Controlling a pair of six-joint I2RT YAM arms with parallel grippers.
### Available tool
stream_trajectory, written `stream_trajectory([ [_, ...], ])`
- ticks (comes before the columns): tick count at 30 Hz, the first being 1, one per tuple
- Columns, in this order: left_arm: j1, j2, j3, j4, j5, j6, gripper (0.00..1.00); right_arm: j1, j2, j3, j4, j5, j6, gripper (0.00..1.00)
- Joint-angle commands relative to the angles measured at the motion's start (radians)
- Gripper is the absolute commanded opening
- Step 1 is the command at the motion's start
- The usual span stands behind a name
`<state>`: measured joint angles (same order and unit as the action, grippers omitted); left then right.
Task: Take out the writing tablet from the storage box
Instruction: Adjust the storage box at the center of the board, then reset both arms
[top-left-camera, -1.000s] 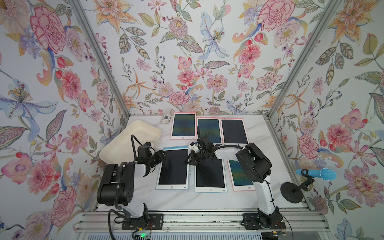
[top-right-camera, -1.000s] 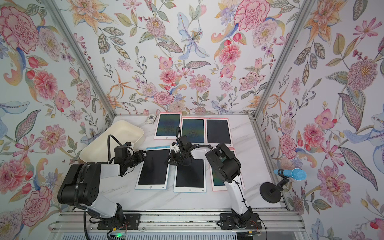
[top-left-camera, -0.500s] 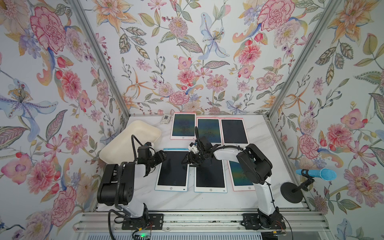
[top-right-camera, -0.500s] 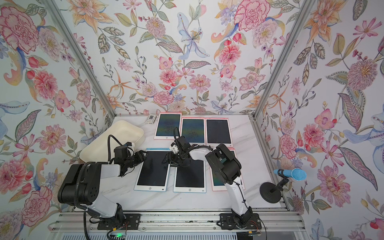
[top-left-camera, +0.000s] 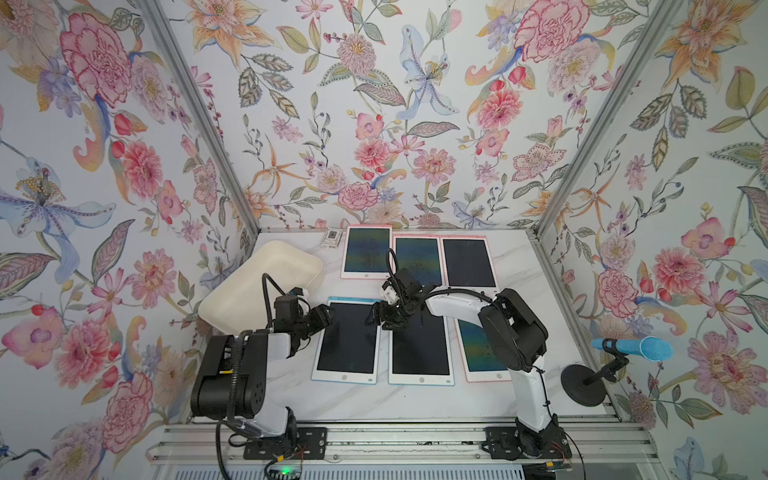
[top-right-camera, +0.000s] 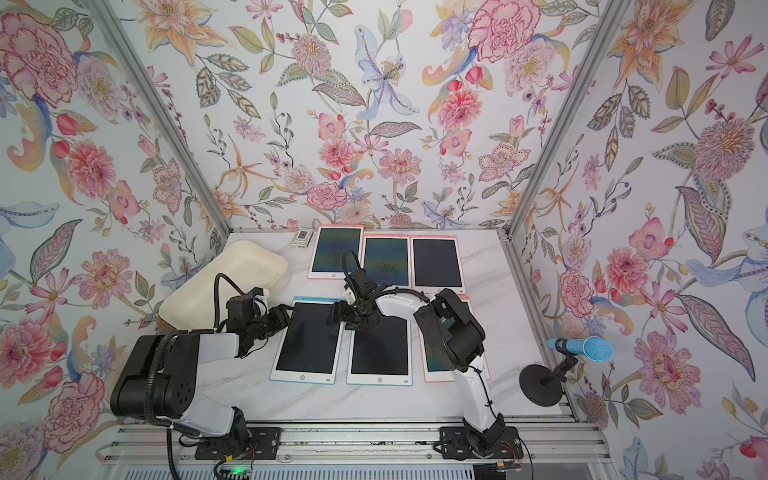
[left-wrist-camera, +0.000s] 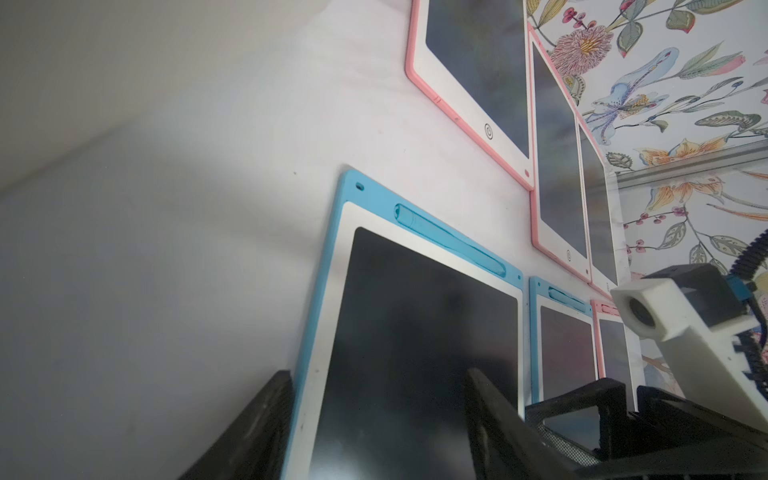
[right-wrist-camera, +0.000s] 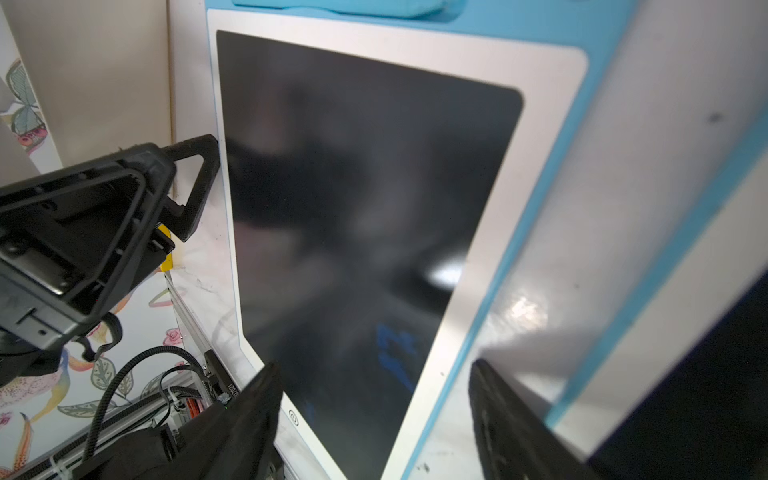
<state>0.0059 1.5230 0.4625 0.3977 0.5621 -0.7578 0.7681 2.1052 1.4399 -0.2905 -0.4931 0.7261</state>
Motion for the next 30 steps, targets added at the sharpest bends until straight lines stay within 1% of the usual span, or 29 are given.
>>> stream_trajectory([
  [1, -0.006, -0.059, -0.014, -0.071, -0.041, 0.023, 0.69, 0.009, 0.024, -0.006, -0.13, 0.111, -0.028, 0.79],
  [4, -0.007, -0.094, -0.015, -0.095, -0.07, 0.03, 0.7, 0.012, 0.03, 0.006, -0.131, 0.105, -0.034, 0.82],
  [11, -0.004, -0.14, -0.011, -0.101, -0.082, 0.032, 0.71, 0.024, 0.001, 0.026, -0.153, 0.134, -0.057, 0.87],
  [15, -0.006, -0.176, -0.002, -0.115, -0.094, 0.036, 0.72, 0.029, -0.021, 0.047, -0.177, 0.152, -0.076, 0.87],
  [18, -0.006, -0.203, 0.015, -0.135, -0.102, 0.038, 0.72, 0.035, -0.04, 0.088, -0.214, 0.192, -0.1, 0.87],
  [21, -0.006, -0.232, 0.027, -0.147, -0.106, 0.041, 0.72, 0.037, -0.058, 0.126, -0.231, 0.203, -0.122, 0.87],
  [25, -0.007, -0.271, 0.052, -0.164, -0.119, 0.055, 0.74, 0.043, -0.088, 0.169, -0.232, 0.215, -0.181, 0.86],
  [27, -0.008, -0.285, 0.071, -0.167, -0.123, 0.066, 0.74, 0.042, -0.105, 0.192, -0.238, 0.247, -0.206, 0.87],
  [28, -0.009, -0.294, 0.083, -0.165, -0.13, 0.068, 0.74, 0.039, -0.118, 0.2, -0.235, 0.251, -0.226, 0.88],
  [30, -0.018, -0.31, 0.11, -0.161, -0.162, 0.083, 0.74, 0.038, -0.145, 0.214, -0.228, 0.287, -0.266, 0.97],
])
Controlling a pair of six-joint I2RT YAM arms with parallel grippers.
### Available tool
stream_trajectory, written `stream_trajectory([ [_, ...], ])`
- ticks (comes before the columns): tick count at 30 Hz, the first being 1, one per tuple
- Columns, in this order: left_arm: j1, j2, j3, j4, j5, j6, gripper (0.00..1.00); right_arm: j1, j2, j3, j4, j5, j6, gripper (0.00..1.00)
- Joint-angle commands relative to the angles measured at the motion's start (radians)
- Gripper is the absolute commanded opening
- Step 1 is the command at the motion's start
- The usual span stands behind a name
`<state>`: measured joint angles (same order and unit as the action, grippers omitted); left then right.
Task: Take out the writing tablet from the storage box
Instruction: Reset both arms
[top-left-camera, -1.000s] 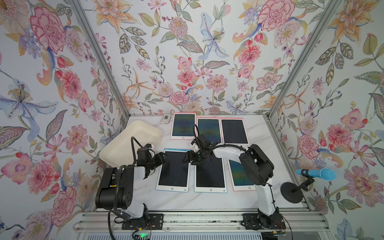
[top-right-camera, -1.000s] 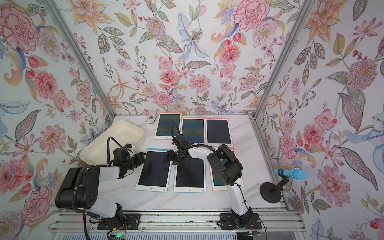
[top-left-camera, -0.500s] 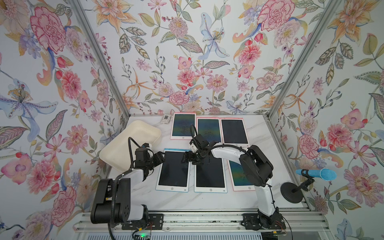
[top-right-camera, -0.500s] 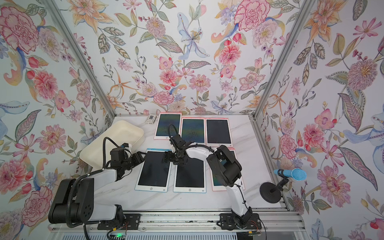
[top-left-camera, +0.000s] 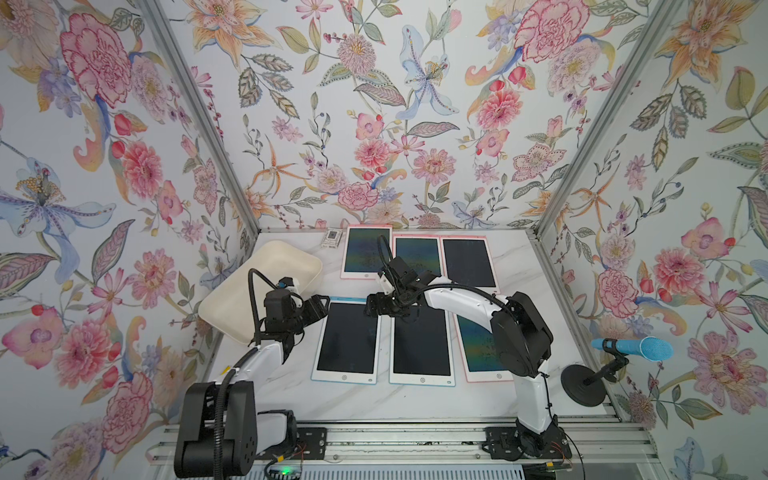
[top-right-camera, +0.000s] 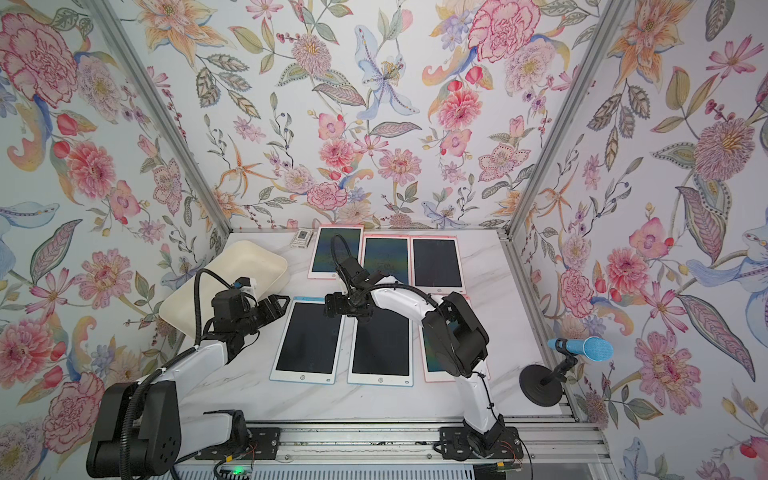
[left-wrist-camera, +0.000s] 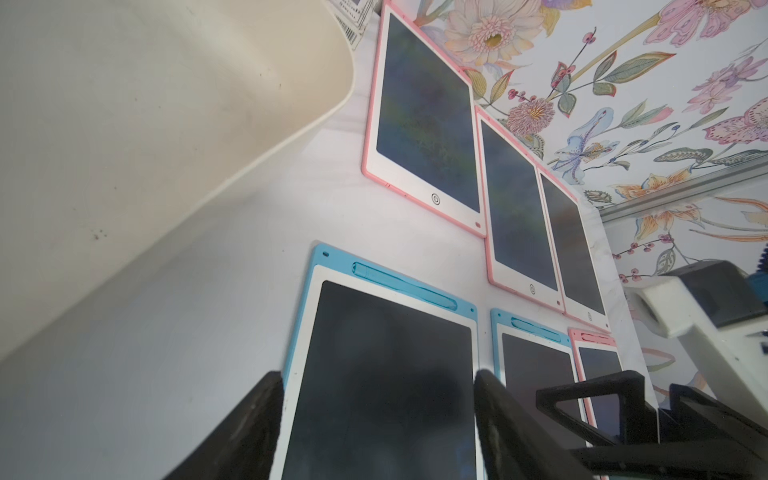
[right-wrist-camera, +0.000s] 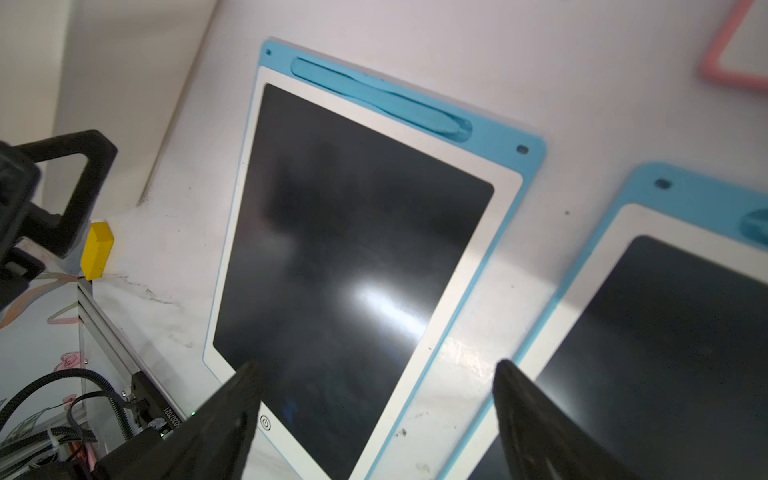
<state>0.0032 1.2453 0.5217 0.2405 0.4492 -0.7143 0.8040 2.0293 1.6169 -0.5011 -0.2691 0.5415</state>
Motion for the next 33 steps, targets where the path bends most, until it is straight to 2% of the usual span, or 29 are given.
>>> stream_trajectory([
  [1, -0.023, -0.043, 0.062, 0.008, -0.076, 0.048, 0.75, 0.004, -0.084, 0.044, -0.017, 0.097, -0.109, 1.0],
  [5, -0.05, -0.059, 0.092, 0.09, -0.19, 0.089, 0.76, -0.005, -0.133, 0.051, -0.013, 0.289, -0.206, 1.0],
  [9, -0.075, -0.027, 0.112, 0.168, -0.287, 0.127, 0.77, -0.022, -0.18, -0.013, 0.064, 0.449, -0.29, 1.0],
  [12, -0.091, 0.007, 0.106, 0.25, -0.366, 0.167, 0.8, -0.036, -0.257, -0.175, 0.271, 0.617, -0.341, 1.0],
  [17, -0.103, 0.06, 0.071, 0.408, -0.502, 0.247, 0.82, -0.146, -0.413, -0.596, 0.852, 0.618, -0.318, 1.0],
  [18, -0.103, 0.065, 0.06, 0.439, -0.52, 0.262, 0.82, -0.18, -0.43, -0.642, 0.916, 0.614, -0.327, 1.0],
  [21, -0.113, 0.07, 0.002, 0.571, -0.584, 0.322, 0.84, -0.236, -0.456, -0.686, 0.912, 0.637, -0.398, 1.0],
  [24, -0.134, 0.073, -0.072, 0.745, -0.663, 0.417, 0.89, -0.241, -0.466, -0.713, 0.893, 0.743, -0.508, 1.0],
  [26, -0.137, 0.088, -0.075, 0.772, -0.674, 0.462, 0.92, -0.249, -0.474, -0.761, 0.956, 0.813, -0.532, 1.0],
  [31, -0.143, 0.119, -0.143, 0.943, -0.783, 0.559, 1.0, -0.311, -0.484, -0.785, 0.919, 0.781, -0.597, 1.0],
  [33, -0.143, 0.131, -0.156, 0.974, -0.811, 0.605, 1.0, -0.328, -0.516, -0.852, 0.99, 0.767, -0.607, 1.0],
])
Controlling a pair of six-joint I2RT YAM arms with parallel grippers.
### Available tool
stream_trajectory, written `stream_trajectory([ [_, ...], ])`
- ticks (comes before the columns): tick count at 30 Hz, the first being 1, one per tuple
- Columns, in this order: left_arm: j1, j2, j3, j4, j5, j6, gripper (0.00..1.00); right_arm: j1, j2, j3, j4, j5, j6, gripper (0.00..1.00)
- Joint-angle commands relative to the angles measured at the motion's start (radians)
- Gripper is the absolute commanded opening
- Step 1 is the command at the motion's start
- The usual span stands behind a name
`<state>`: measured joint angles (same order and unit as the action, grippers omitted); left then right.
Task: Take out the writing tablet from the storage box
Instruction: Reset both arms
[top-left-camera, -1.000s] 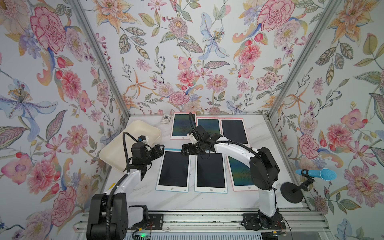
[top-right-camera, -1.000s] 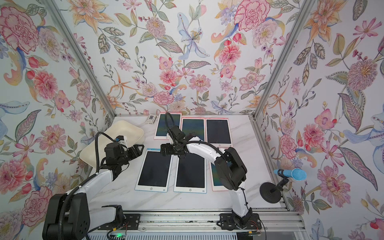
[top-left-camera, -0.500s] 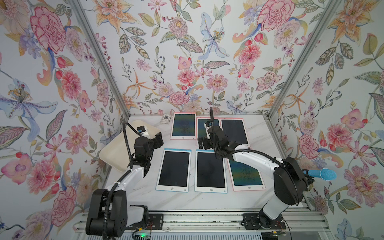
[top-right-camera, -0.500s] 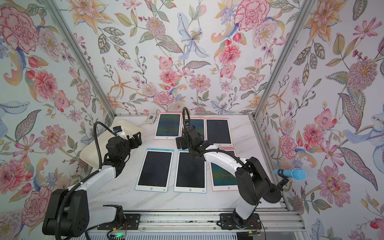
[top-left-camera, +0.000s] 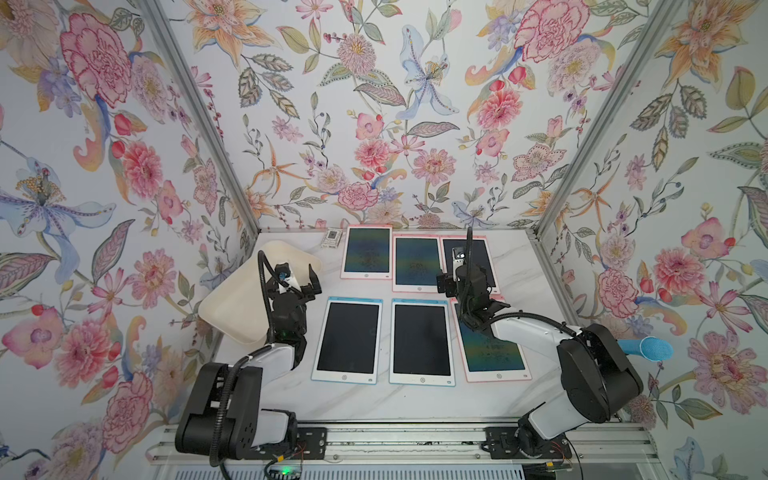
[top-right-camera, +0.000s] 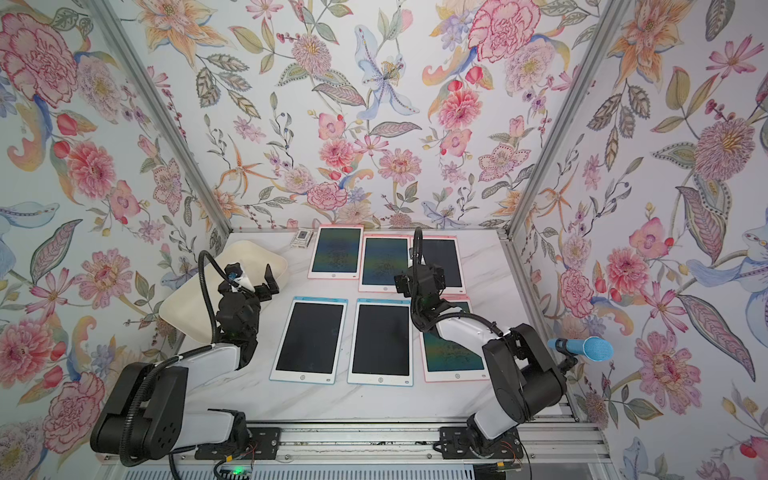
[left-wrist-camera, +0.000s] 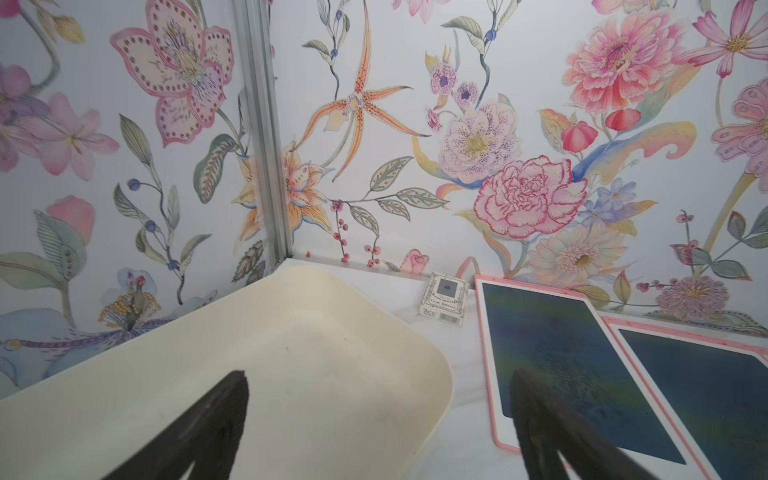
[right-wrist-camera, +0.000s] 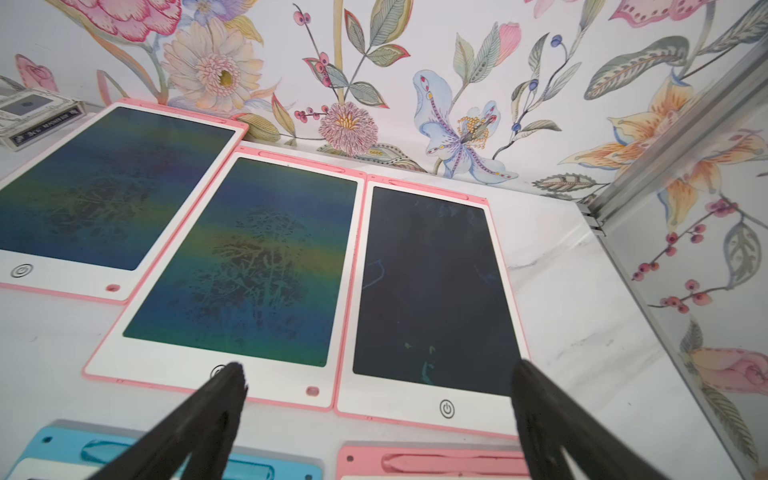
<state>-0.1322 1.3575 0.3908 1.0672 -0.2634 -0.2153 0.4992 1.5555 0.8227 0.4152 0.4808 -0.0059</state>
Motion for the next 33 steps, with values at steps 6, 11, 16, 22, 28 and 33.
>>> stream_trajectory([
  [6, -0.006, 0.08, -0.062, 0.238, -0.173, 0.214, 1.0, -0.058, -0.079, -0.353, 0.602, -0.019, -0.321, 1.0],
  [11, -0.004, -0.008, -0.065, 0.123, -0.155, 0.247, 1.0, -0.142, -0.147, -0.397, 0.508, -0.091, -0.203, 1.0],
  [16, 0.003, -0.124, -0.133, 0.045, -0.161, 0.22, 1.0, -0.205, -0.241, -0.451, 0.439, -0.082, -0.139, 1.0],
  [22, -0.003, -0.016, -0.213, 0.24, -0.17, 0.255, 0.99, -0.283, -0.337, -0.536, 0.394, -0.117, -0.116, 1.0],
  [28, 0.0, 0.035, -0.222, 0.317, -0.143, 0.26, 1.0, -0.374, -0.325, -0.627, 0.529, -0.217, -0.071, 1.0],
  [33, -0.001, 0.15, -0.256, 0.436, -0.122, 0.278, 1.0, -0.399, -0.236, -0.601, 0.596, -0.267, -0.1, 1.0],
])
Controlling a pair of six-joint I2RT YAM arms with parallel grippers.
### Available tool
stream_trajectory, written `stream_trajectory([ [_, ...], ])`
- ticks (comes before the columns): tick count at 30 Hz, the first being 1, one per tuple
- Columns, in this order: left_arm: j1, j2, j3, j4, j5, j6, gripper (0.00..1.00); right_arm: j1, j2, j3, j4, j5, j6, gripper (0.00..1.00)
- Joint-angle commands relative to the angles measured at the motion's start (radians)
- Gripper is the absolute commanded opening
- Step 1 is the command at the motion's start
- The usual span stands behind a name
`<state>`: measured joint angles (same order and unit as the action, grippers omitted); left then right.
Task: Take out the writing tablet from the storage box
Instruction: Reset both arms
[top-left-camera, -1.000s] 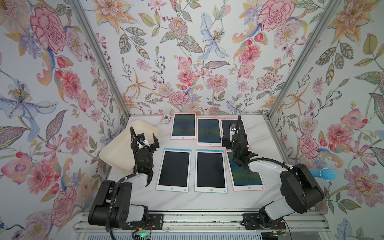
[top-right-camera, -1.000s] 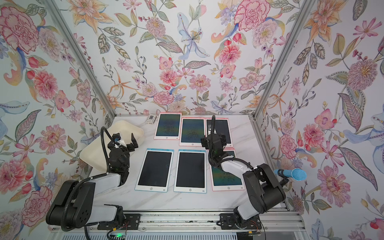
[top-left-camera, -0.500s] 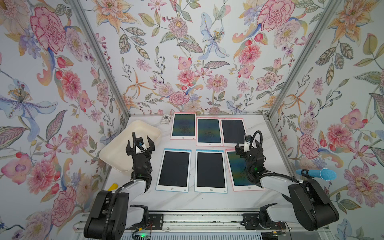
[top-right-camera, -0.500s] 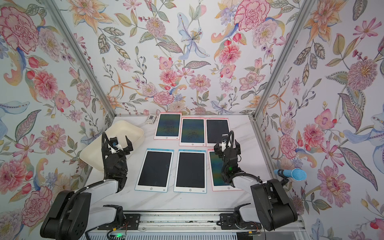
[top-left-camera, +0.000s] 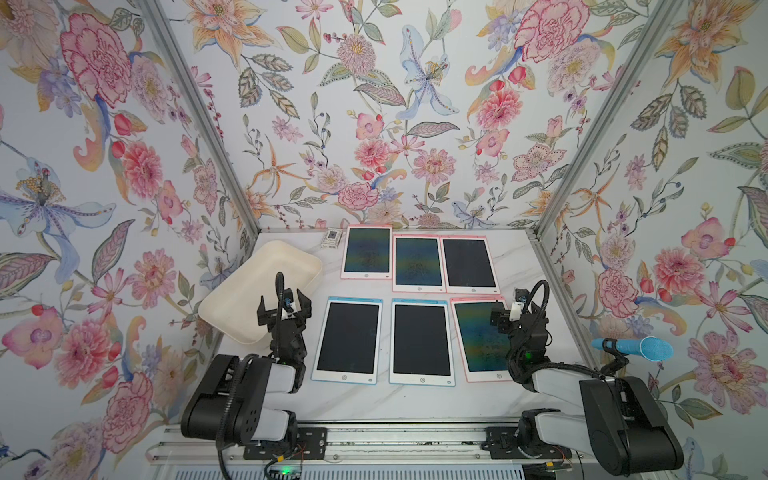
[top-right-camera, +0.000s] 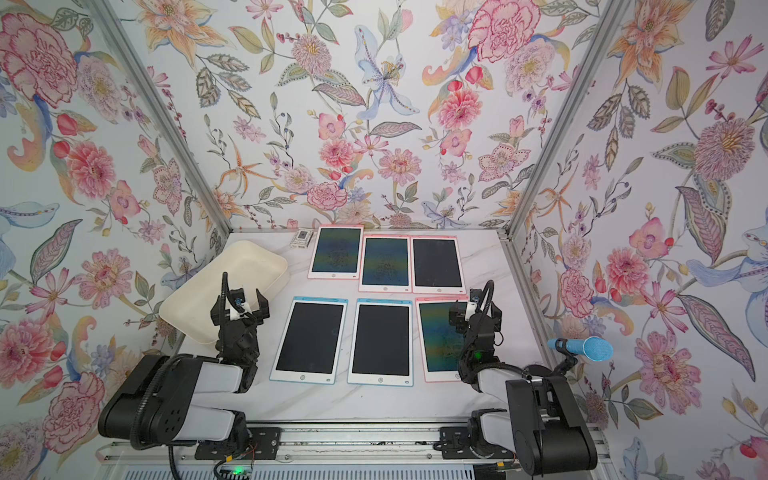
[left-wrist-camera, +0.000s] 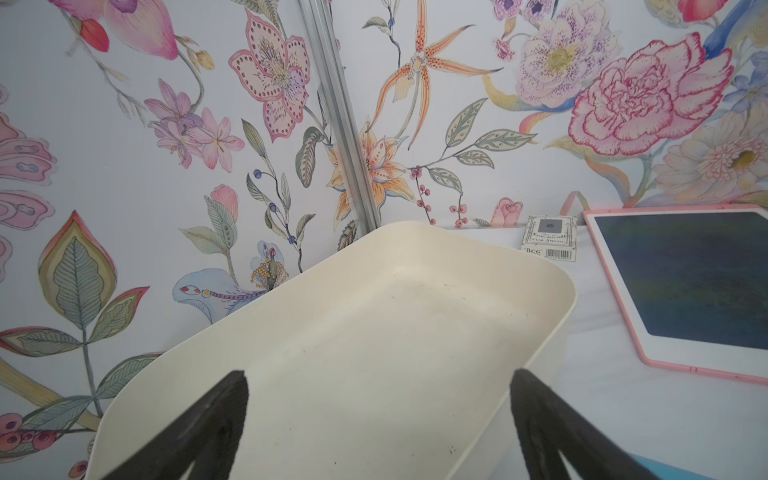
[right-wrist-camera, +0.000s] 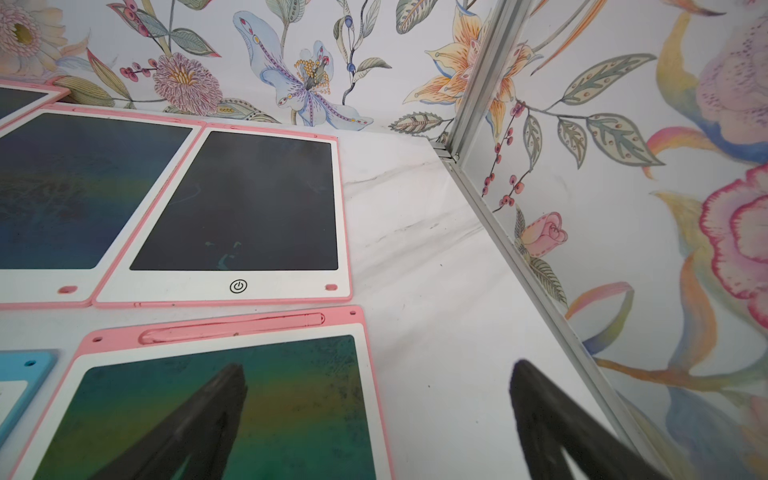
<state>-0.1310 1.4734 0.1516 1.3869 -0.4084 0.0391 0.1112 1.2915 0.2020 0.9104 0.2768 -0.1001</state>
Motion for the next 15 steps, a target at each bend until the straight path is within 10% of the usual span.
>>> stream_trajectory([
  [1, -0.002, 0.042, -0.02, 0.129, 0.022, 0.021, 1.0, -0.022, 0.043, 0.035, 0.09, -0.084, 0.008, 1.0],
  [5, 0.007, 0.051, -0.035, 0.162, 0.022, 0.004, 1.0, -0.07, 0.067, 0.066, 0.054, -0.302, 0.01, 1.0],
  [11, 0.01, 0.111, -0.045, 0.208, 0.017, -0.007, 1.0, -0.071, 0.322, -0.089, 0.639, -0.269, 0.028, 1.0],
  [15, 0.017, 0.123, -0.011, 0.163, 0.008, -0.014, 1.0, -0.101, 0.259, 0.101, 0.192, -0.274, 0.071, 1.0],
])
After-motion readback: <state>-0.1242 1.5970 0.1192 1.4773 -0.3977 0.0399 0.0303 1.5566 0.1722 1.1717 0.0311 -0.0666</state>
